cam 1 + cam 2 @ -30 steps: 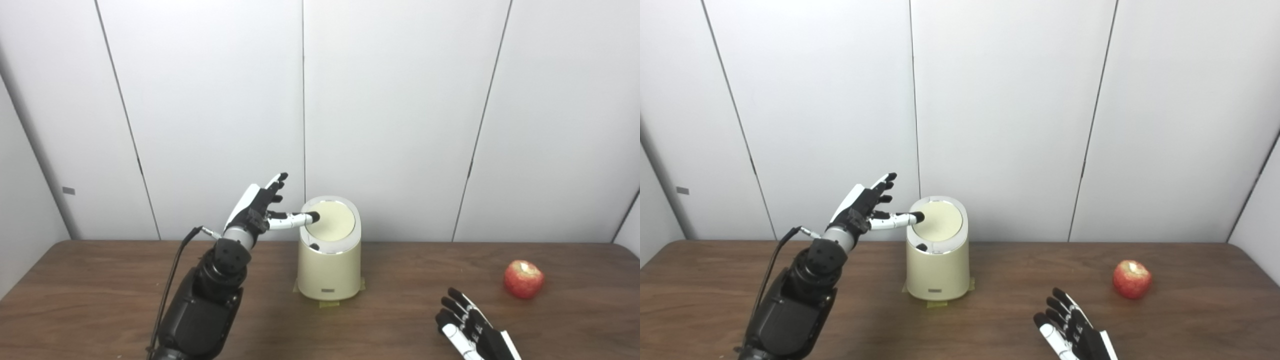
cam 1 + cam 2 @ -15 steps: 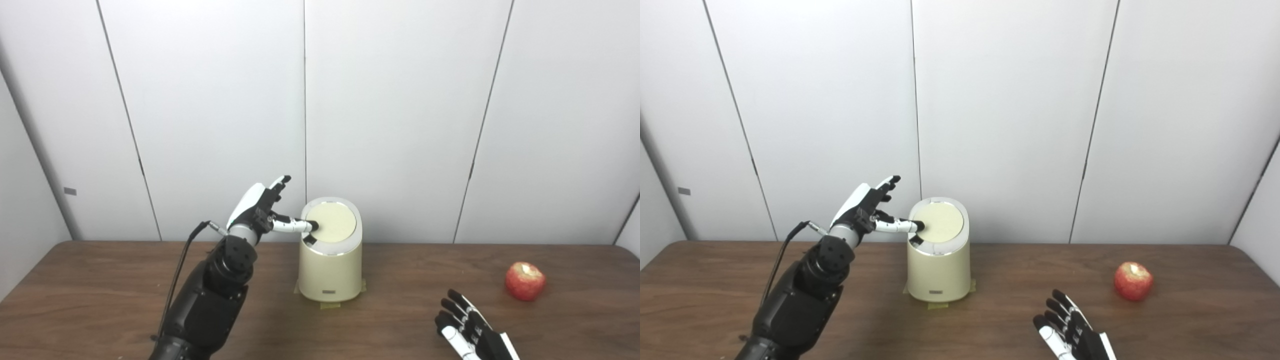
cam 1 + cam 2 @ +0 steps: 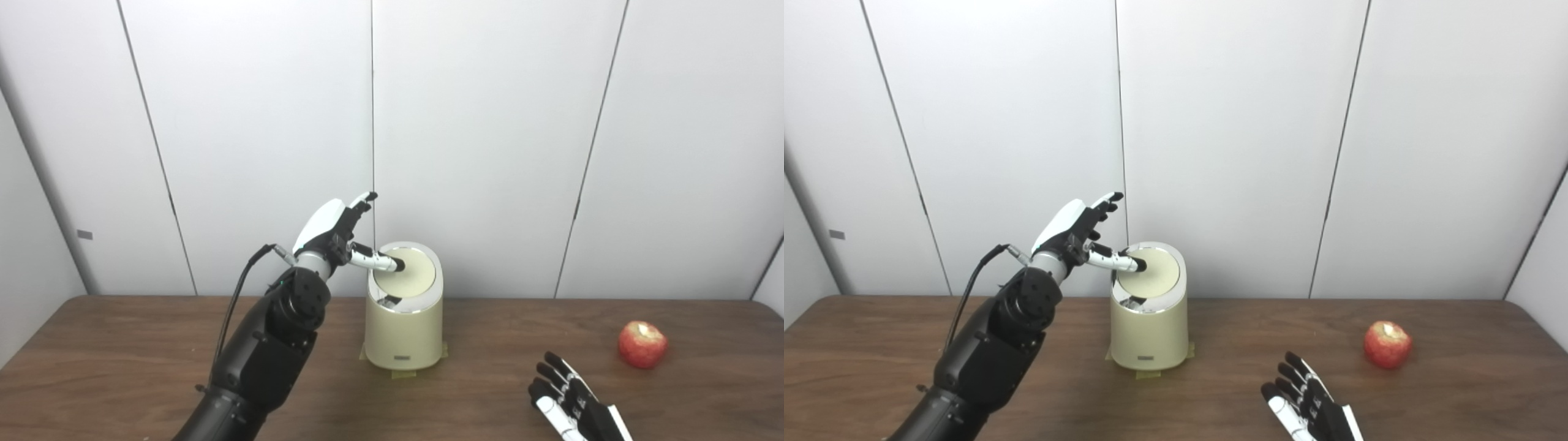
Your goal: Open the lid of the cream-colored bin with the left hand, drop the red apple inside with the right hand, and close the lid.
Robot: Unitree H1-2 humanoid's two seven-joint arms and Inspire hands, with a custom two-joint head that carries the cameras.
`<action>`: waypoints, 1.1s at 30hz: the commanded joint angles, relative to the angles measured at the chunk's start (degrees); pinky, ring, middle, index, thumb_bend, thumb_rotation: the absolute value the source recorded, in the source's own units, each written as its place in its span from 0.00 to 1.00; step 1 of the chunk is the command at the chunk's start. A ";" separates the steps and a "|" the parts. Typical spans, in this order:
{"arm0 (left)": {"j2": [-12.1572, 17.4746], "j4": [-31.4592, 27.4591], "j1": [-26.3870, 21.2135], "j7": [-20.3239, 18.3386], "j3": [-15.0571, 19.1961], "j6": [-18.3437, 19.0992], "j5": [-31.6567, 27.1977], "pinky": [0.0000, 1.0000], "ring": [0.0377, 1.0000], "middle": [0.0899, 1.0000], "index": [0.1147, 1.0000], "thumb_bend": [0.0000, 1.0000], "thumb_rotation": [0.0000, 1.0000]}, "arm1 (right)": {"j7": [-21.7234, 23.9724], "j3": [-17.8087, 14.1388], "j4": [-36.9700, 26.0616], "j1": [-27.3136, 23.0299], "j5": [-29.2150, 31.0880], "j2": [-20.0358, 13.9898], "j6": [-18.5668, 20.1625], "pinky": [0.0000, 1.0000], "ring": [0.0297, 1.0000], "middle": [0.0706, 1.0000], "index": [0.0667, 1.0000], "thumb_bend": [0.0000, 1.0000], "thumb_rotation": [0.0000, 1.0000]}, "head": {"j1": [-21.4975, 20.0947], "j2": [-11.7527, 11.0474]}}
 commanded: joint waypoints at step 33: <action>2.44 2.35 -2.36 1.31 -6.46 -6.80 10.47 0.88 0.94 0.96 0.96 0.86 0.07 | -1.63 0.70 -5.24 -2.11 -3.82 1.49 -2.13 0.80 0.86 0.87 0.89 0.54 0.49 | -1.68 1.51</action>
